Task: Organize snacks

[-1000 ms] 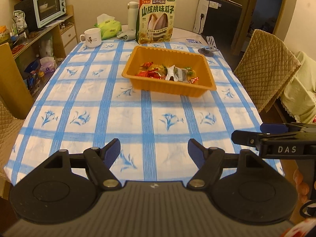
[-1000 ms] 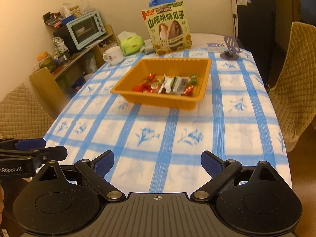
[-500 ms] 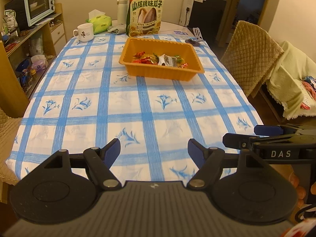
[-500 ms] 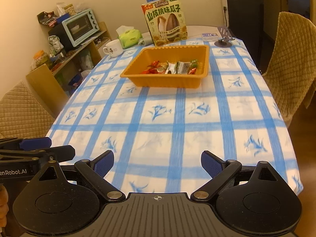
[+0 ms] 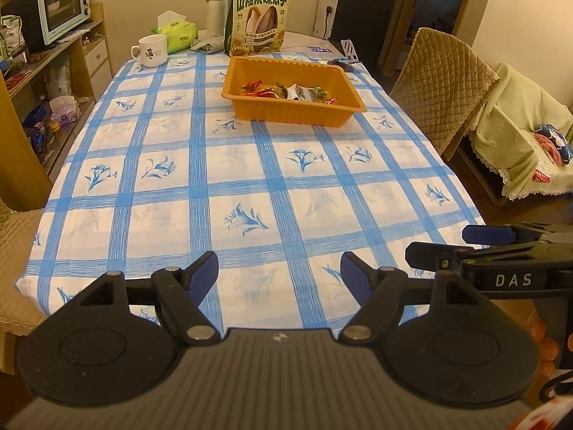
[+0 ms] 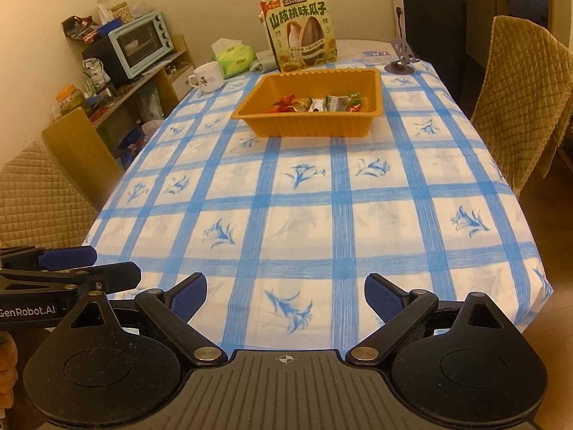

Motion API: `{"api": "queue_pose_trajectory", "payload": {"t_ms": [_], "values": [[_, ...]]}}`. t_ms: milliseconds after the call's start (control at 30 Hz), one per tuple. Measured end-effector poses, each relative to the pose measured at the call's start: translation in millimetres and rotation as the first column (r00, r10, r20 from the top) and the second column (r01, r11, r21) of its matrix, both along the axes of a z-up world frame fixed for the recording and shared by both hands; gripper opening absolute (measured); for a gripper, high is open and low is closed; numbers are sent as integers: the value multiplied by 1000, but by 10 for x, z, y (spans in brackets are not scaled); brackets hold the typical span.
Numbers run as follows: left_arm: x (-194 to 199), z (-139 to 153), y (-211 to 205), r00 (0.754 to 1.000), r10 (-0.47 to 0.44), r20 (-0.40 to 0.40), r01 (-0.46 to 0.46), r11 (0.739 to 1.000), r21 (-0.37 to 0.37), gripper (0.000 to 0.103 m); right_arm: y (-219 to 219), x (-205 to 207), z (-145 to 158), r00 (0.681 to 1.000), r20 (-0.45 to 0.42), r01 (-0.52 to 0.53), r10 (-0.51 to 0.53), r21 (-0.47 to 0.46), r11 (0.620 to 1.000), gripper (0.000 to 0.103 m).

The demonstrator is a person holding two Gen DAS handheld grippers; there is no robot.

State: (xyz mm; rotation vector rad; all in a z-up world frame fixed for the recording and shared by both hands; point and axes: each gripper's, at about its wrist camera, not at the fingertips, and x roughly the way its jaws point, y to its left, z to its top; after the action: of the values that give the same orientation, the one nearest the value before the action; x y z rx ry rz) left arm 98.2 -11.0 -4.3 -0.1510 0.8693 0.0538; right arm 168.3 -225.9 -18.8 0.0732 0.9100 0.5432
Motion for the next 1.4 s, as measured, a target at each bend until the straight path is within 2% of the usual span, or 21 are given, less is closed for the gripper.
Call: {"api": "queue_pose_trajectory", "payload": {"t_ms": [467, 1400], "values": [[-88, 31, 24, 1000, -24, 13, 24, 1000, 0, 74, 31, -139, 11, 1000, 7, 18, -18, -3, 1000, 94], [-39, 55, 8, 999, -34, 21, 34, 999, 0, 74, 6, -127, 28, 1000, 9, 26, -26, -5, 1000, 94]]}}
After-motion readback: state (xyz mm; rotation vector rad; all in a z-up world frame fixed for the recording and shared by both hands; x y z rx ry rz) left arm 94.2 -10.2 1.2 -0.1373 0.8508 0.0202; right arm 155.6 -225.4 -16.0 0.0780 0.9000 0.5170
